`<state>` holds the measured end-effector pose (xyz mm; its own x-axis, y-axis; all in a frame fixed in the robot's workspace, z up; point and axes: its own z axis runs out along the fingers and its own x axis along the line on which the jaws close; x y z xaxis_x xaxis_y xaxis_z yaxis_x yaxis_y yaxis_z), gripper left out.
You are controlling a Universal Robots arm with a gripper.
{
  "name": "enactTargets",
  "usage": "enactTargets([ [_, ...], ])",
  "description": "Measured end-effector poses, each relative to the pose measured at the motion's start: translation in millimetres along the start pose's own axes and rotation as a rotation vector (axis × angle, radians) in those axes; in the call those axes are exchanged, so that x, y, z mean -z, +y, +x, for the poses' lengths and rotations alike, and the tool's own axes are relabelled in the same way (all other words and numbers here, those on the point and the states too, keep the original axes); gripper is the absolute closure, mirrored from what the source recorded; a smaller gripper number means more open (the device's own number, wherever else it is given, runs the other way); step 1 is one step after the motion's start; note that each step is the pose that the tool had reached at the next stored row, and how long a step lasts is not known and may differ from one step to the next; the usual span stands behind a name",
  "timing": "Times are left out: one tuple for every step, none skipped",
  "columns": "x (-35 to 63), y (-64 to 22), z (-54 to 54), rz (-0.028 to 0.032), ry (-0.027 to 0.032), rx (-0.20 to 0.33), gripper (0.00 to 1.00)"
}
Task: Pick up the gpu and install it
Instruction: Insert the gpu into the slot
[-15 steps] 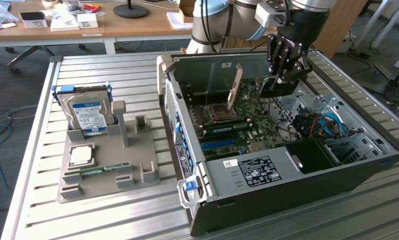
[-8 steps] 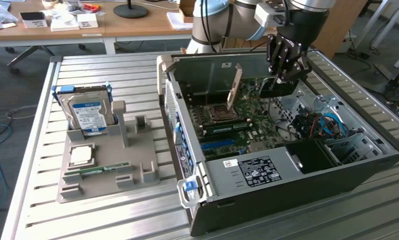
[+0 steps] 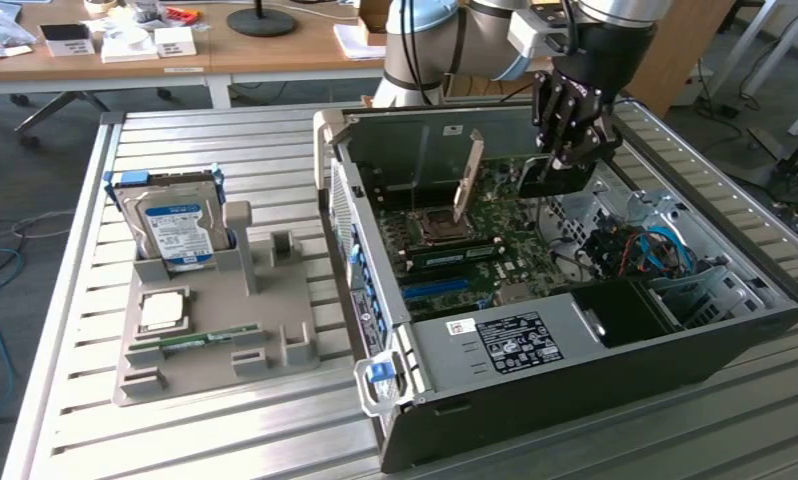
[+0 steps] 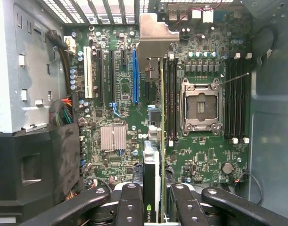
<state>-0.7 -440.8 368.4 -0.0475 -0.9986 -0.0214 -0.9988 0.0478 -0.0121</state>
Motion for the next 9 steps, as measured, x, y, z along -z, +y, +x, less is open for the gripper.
enactTargets([
  [-0.1, 0.0, 0.0, 0.0001, -0.0002, 0.0, 0.73],
  [-0.1, 0.0, 0.0, 0.0001, -0.0002, 0.0, 0.73],
  [-0.1, 0.0, 0.0, 0.0001, -0.0002, 0.0, 0.73],
  [-0.1, 0.0, 0.0, 0.0001, -0.0002, 0.0, 0.73],
  [-0.1, 0.0, 0.0, 0.0001, -0.0002, 0.0, 0.73],
  [-0.1, 0.0, 0.0, 0.0001, -0.0002, 0.0, 0.73],
  [-0.1, 0.0, 0.0, 0.0002, -0.0002, 0.0, 0.73],
  [-0.1, 0.0, 0.0, 0.0002, -0.0002, 0.0, 0.73],
  [-0.1, 0.5, 0.0, 0.0003, -0.0002, 0.0, 0.73],
])
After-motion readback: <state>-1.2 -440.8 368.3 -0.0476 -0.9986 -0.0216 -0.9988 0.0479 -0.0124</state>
